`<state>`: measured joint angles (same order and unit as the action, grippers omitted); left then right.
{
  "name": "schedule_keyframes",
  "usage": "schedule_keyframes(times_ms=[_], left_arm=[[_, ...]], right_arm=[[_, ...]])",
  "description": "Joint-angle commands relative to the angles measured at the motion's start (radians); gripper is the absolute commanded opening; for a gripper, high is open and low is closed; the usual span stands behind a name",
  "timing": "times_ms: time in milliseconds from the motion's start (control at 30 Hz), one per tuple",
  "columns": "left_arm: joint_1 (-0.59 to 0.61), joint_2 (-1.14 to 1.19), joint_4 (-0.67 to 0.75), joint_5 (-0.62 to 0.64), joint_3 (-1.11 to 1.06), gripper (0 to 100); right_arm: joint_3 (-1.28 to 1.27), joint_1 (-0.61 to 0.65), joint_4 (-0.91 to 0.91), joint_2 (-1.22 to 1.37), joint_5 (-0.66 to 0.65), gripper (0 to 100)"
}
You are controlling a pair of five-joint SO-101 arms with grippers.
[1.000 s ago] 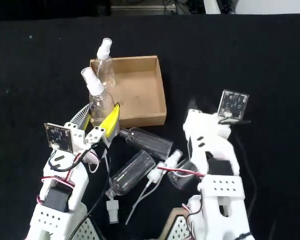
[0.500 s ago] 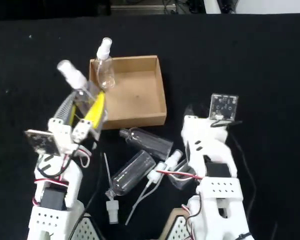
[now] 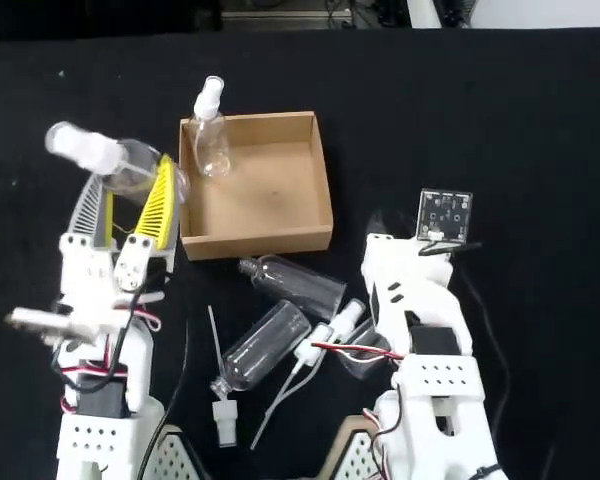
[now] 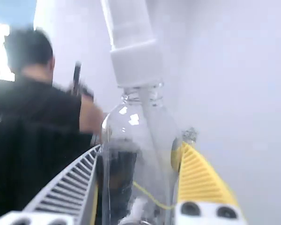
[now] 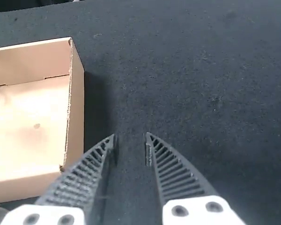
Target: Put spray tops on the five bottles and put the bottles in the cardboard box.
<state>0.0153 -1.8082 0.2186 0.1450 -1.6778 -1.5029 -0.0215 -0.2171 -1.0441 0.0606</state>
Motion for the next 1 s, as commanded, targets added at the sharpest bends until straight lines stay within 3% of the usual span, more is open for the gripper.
schedule_keyframes(times_ms=[0, 200, 533, 767, 967], left_arm=[[0.002, -0.003, 0.101, 0.002, -0.004, 3], [0.007, 0.107, 0.107, 0.0, 0.076, 3], [-0.018, 0.637, 0.13, 0.002, 0.318, 3], [-0.093, 0.873, 0.493, 0.002, 0.248, 3], [-0.09, 1.138, 0.664, 0.0, 0.282, 3]], right_arm=[[0.01, 0.012, 0.029, -0.036, -0.006, 6.6], [0.008, 0.012, 0.029, -0.036, -0.005, 6.6], [0.007, -0.014, 0.029, -0.036, -0.003, 6.7], [0.007, -0.018, 0.031, -0.036, -0.003, 6.7], [0.007, -0.018, 0.031, -0.036, -0.003, 6.7]])
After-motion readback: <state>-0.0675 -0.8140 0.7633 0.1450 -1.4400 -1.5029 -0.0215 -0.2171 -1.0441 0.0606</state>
